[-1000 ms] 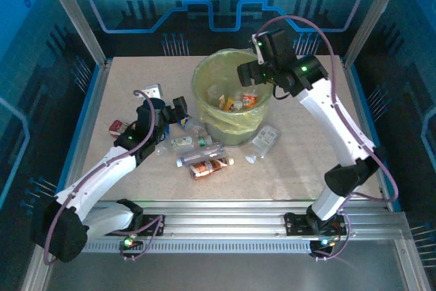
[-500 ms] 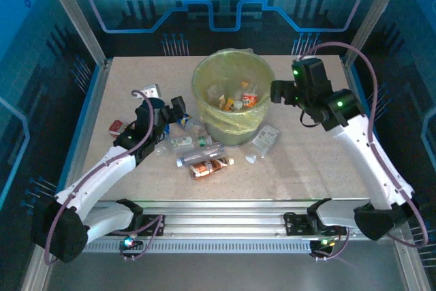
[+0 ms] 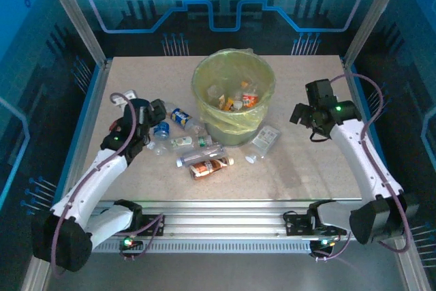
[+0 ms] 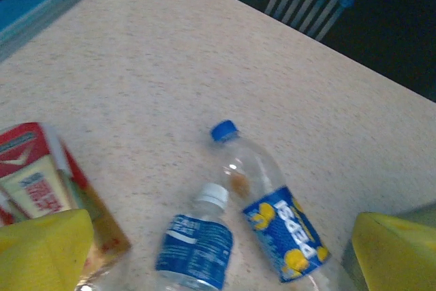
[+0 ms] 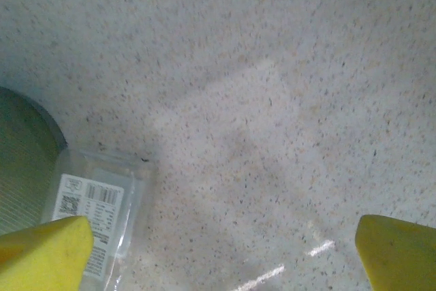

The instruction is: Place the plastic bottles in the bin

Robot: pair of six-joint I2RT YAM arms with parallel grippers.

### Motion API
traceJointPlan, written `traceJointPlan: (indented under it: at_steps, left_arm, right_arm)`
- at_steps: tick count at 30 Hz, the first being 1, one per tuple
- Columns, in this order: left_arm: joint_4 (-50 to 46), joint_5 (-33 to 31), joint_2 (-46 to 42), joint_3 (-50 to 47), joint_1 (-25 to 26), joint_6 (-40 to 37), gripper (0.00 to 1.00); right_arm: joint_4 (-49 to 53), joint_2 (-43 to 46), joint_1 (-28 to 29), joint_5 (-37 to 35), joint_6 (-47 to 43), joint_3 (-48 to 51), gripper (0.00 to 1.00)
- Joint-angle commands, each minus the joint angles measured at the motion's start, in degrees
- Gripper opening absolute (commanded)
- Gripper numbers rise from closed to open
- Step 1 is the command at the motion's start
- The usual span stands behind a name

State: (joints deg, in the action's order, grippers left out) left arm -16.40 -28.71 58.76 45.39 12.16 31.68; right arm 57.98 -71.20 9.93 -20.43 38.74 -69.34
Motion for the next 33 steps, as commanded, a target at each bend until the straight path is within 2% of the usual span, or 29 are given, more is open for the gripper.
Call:
traceJointPlan:
  at_steps: [1,8,14,23,33]
  left_arm:
    - [-5.4,0.7,-1.0,-2.0,-5.0,4.0,0.99]
    - [-3.8,9.6,0.8,-5.3,-17.5,6.5,0.99]
    - [-1.0,14.2,6.4,-5.8,-24.0,7.1,0.99]
    - [4.7,20.4,17.0,-3.9,-29.7,7.4,0.99]
    - [8.8,23.6,27.7,-0.5,-31.8,7.5,0.99]
  right_arm:
    - [1.2,-1.9,-0.8,1.8,1.8,0.7,1.00]
    - [-1.1,-3.4,-0.6,2.7,0.4,1.8,1.00]
    - [-3.7,-1.6,-0.7,1.9,1.1,4.3,1.00]
    - [-4.0,-1.0,-0.4,-2.8,0.1,4.2,1.00]
    - [-3.3,-0.3,-0.5,-4.5,-3.3,4.3,1.00]
